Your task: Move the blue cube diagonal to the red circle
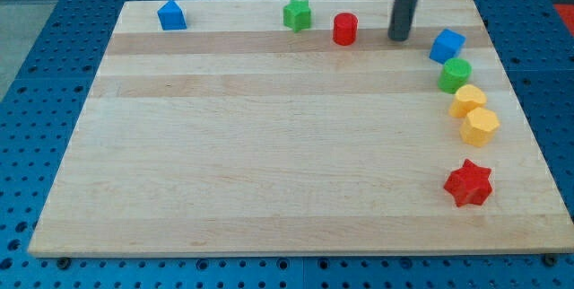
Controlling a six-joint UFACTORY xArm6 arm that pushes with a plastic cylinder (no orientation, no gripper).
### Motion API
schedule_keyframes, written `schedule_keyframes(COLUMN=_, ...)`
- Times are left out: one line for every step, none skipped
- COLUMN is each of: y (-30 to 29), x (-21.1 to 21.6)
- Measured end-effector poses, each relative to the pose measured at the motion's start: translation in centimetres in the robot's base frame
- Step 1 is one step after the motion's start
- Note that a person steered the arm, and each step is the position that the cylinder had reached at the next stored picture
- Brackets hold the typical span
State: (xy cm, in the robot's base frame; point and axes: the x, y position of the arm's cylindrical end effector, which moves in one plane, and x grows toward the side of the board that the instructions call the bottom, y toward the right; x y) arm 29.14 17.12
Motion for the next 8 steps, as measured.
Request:
schedule_keyframes(y=4.1, x=-0.3)
schedule_keyframes(y=9.0, x=-0.3)
schedule_keyframes(y=10.8, x=0.9)
schedule_keyframes(y=10.5, x=2.2)
schedule_keyframes(y=7.7, x=2.2)
schedule_keyframes(y=3.4, x=2.5)
schedule_keyframes(y=-0.6, x=4.1)
schedule_keyframes(y=-2.5, x=6.6)
